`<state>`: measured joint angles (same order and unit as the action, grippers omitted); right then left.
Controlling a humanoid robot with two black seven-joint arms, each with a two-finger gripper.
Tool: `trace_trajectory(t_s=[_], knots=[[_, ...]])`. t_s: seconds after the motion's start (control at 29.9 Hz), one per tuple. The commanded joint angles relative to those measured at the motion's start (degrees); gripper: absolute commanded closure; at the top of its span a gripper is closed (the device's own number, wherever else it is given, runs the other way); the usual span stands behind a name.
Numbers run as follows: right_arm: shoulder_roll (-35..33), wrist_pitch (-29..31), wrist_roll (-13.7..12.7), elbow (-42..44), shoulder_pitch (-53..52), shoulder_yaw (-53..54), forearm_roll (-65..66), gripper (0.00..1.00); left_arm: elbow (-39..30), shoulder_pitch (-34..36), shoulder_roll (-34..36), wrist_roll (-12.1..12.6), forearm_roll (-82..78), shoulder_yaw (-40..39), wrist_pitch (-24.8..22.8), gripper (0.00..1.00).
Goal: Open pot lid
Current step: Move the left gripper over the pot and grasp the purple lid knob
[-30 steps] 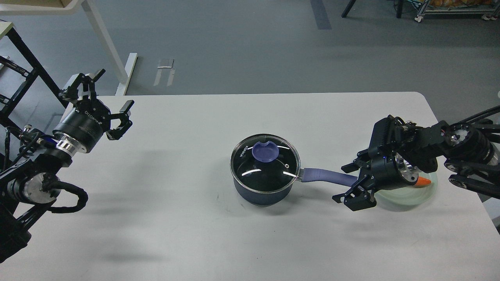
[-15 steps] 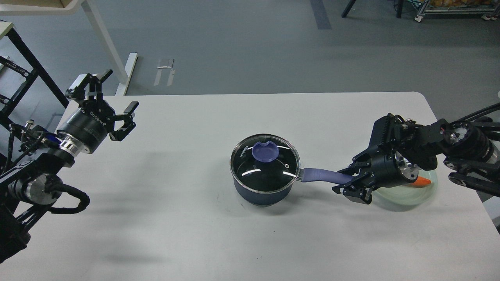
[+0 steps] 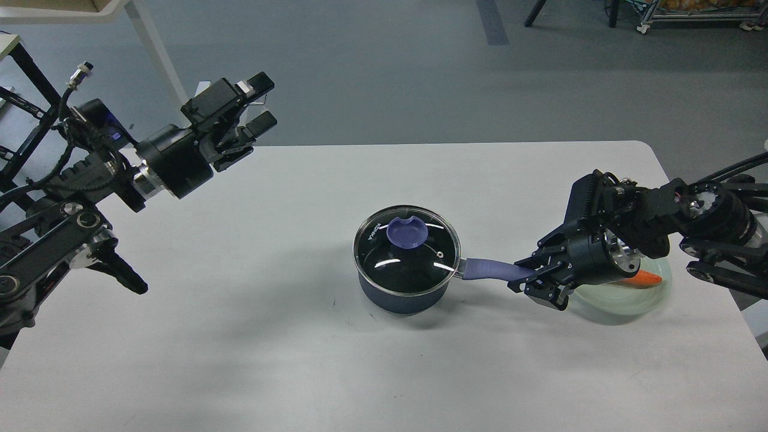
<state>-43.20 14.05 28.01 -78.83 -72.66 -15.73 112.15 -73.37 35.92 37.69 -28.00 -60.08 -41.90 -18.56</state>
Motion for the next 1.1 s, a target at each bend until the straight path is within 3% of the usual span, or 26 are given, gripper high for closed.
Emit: trace_trajectory(t_s=[0.0, 0.37, 0.43, 0.54, 0.7, 0.9, 1.07], knots=[[0.0, 0.0, 0.0, 0.0, 0.1, 0.0, 0.0, 0.69, -2.2, 2.7, -0.1, 0.0, -5.1, 3.8, 0.1, 0.01], [0.1, 0.0, 0.0, 0.0, 0.1, -0.2, -0.3, 0.70, -3.3, 15.3, -0.3, 0.0, -28.0, 14.6, 1.1, 0.01], [0.1, 0.0, 0.0, 0.0, 0.2, -0.2, -0.3, 0.70, -3.2, 18.5, -0.9, 0.0, -35.7, 19.4, 3.8, 0.01], [0.2, 0.0, 0.0, 0.0, 0.2, -0.3, -0.3, 0.70, -2.2, 22.3, -3.6, 0.0, -45.5, 26.5, 12.6, 0.01], [0.2, 0.0, 0.0, 0.0, 0.2, -0.4, -0.4, 0.70, 3.3, 27.3, -10.1, 0.0, -49.2, 35.5, 15.8, 0.01], [0.1, 0.0, 0.0, 0.0, 0.2, -0.4, -0.4, 0.70, 13.4, 29.8, -18.1, 0.0, -55.8, 37.7, 18.8, 0.01], [0.1, 0.0, 0.0, 0.0, -0.1, -0.4, -0.5, 0.69, 15.2, 29.6, -19.9, 0.0, -56.0, 40.1, 19.5, 0.01]])
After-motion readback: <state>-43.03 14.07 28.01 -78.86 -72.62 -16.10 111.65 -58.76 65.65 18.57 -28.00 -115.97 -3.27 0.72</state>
